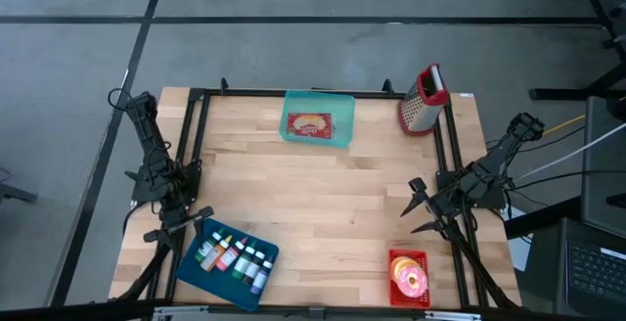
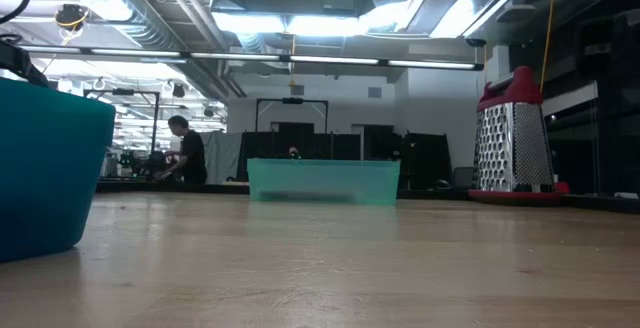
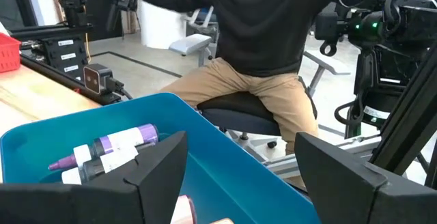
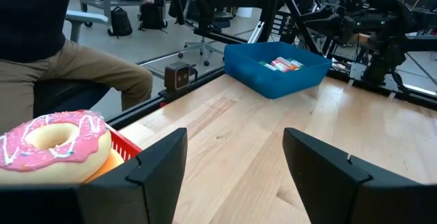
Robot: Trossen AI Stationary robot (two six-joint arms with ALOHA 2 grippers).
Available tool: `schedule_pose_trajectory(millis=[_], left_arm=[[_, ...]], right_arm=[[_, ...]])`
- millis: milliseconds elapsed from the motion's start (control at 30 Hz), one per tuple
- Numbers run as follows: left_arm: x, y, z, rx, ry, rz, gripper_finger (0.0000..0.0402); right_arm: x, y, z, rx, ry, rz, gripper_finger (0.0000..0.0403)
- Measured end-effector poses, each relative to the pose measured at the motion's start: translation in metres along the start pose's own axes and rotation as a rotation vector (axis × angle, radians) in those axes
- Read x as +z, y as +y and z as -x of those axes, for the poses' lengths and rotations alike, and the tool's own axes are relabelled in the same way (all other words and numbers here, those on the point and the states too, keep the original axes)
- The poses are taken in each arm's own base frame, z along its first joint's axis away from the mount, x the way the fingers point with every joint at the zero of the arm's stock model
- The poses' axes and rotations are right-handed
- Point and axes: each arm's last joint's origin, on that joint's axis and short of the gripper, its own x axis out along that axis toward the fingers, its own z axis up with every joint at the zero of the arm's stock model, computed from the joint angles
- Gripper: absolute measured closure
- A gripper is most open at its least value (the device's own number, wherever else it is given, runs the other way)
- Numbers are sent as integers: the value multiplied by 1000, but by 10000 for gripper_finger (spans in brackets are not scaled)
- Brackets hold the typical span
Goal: Pick & Place Food Item
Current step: Return to Home Position
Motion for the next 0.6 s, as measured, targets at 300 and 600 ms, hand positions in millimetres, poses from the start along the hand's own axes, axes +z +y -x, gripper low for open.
schedule_pose_trajectory(millis=[300,600], left_arm=[[2,0,1,-2,-23,0,137],[10,8,9,79,-134,8,137]], right_arm=[[0,0,0,3,-2,-2,158],[0,-7,-1,-41,6,-12,158]])
